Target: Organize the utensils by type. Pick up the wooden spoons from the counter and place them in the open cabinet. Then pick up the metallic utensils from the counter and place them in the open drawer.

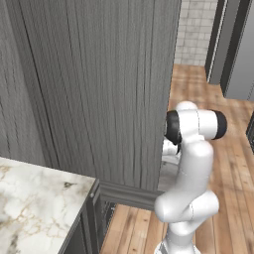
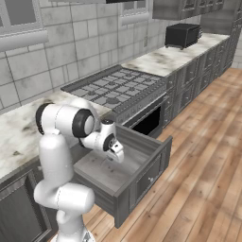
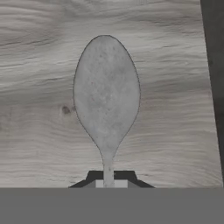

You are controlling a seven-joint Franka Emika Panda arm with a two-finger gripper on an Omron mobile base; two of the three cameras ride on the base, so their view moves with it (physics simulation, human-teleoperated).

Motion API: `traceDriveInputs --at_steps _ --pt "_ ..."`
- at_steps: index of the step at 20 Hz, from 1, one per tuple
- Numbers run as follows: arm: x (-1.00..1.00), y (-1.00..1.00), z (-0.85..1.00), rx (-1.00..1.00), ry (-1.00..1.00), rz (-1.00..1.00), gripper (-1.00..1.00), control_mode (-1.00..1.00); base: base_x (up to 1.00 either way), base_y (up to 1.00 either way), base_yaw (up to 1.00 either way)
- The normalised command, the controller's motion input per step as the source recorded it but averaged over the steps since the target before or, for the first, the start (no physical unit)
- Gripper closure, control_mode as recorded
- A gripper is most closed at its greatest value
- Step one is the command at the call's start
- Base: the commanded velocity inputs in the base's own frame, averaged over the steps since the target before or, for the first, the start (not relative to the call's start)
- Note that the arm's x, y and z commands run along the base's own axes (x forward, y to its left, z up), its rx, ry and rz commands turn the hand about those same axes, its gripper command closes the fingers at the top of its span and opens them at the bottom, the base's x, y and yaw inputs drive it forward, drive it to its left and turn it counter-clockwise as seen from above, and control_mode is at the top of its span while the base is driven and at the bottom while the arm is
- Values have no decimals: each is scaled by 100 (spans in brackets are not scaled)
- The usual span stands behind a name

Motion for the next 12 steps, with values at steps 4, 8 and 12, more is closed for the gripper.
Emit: traceDriveInputs --at_steps 4,8,12 --pt "38 -4 -18 0 0 0 100 -100 0 0 0" --pt "37 -2 -29 0 0 0 100 -100 0 0 0" --pt "36 0 -31 0 0 0 100 -100 0 0 0"
